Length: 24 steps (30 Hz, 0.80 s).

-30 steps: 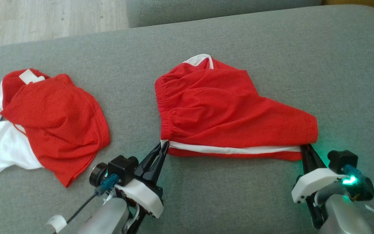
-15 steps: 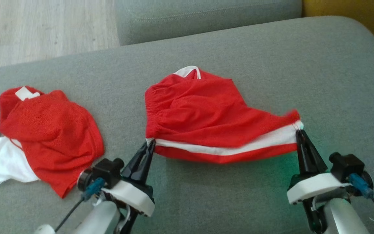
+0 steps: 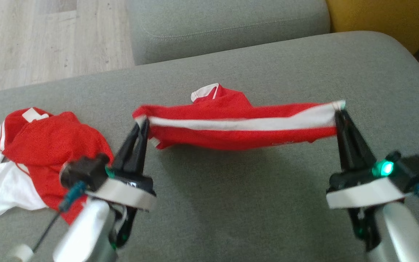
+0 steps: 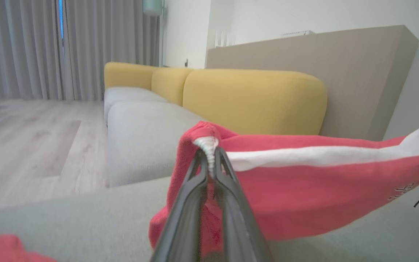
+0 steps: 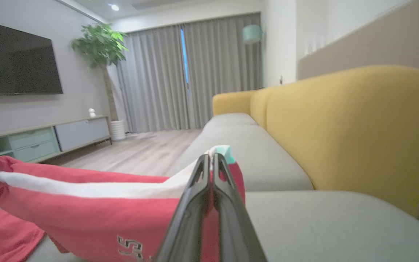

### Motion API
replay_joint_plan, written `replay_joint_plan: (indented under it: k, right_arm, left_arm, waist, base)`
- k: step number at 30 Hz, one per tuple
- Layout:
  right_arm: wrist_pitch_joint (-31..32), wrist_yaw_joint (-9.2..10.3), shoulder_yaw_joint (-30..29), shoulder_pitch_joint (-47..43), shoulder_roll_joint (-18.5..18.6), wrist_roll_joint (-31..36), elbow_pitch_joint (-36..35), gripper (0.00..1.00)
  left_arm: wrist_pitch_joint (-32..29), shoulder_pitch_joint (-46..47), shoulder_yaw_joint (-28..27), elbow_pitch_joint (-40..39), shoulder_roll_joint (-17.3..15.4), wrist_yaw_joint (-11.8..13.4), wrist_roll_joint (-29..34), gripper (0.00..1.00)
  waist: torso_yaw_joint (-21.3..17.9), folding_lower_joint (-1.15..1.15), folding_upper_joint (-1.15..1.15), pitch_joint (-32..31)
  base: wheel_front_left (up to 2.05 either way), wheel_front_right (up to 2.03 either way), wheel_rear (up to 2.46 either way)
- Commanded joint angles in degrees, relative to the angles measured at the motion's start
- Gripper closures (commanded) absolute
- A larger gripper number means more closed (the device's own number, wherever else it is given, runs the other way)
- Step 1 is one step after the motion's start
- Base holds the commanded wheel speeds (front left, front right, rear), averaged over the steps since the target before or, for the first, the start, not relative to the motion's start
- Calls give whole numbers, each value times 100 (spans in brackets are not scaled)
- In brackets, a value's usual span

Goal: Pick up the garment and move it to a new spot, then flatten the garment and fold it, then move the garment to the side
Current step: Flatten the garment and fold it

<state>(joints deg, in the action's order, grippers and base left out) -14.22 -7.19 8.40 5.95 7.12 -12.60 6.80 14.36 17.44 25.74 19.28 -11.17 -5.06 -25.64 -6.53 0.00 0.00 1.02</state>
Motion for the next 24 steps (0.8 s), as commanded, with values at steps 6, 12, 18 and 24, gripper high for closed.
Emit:
replay_joint_plan:
  k: [6,12,18,24]
  right_arm:
    - [14,-30,288,1395,549,-157,-546,100]
    - [380,-30,209,2605,851,-329,-547,100]
    - [525,-30,257,2947,956,-377,-385,100]
    - [674,-30,41,2409,1036,-504,-786,100]
  left_arm:
    - [-53,1443,-430,-552,-390,-6,176,100]
    - [-88,2482,-709,-821,-462,118,246,100]
    - [-83,2545,-681,-897,-454,148,247,100]
    - [-128,1952,-684,-1325,-553,208,124,100]
  waist:
    - [62,0,0,-74]
    - [30,0,0,-165]
    - [44,0,0,-245]
    - [95,0,0,-285]
  base:
    - [0,0,0]
    - [0,0,0]
    - [0,0,0]
    - [0,0,0]
